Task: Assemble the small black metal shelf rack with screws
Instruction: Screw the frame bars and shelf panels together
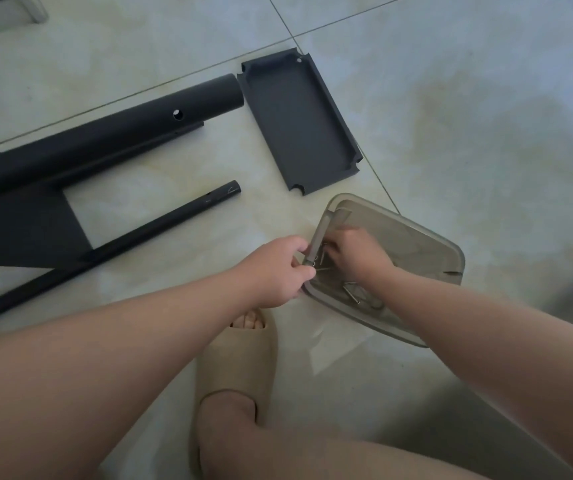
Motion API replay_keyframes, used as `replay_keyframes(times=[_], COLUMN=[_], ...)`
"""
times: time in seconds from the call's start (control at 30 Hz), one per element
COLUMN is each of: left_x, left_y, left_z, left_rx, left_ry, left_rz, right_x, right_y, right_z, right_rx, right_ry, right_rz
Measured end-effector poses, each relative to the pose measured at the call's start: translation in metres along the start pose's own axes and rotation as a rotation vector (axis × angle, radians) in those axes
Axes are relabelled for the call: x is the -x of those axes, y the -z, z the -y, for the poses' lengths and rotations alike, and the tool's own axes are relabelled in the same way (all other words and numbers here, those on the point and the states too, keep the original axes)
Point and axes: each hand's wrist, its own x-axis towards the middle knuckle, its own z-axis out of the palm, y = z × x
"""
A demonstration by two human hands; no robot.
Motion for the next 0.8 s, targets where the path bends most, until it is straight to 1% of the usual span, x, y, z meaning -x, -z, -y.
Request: replay_keyframes(times=[0.23,0.4,0.57,0.8], left_x=[0.003,0.004,0.005,0.004], left_y=[-0.001,0.0,-0.001,-0.001], left_z=[-0.002,-0.002,-0.001,-0.002], left_rx=[-0.009,-0.034,-0.036,-0.031], left_ry=[0.015,0.011,0.021,0.031], left_rz=[-0.007,-0.012,-0.009,-0.01], right_x=[-0.003,-0.002,0.007,0.01], right_y=[-0.002,-0.002,-0.004,-0.004], right_z=[0.006,0.005,-0.004,-0.008], right_rx=[0.028,0.114,0.119,0.196], right_ry=[-0.108,-0.109,-0.096,-0.088], right_rz=[0.044,0.056,-0.011,0.016])
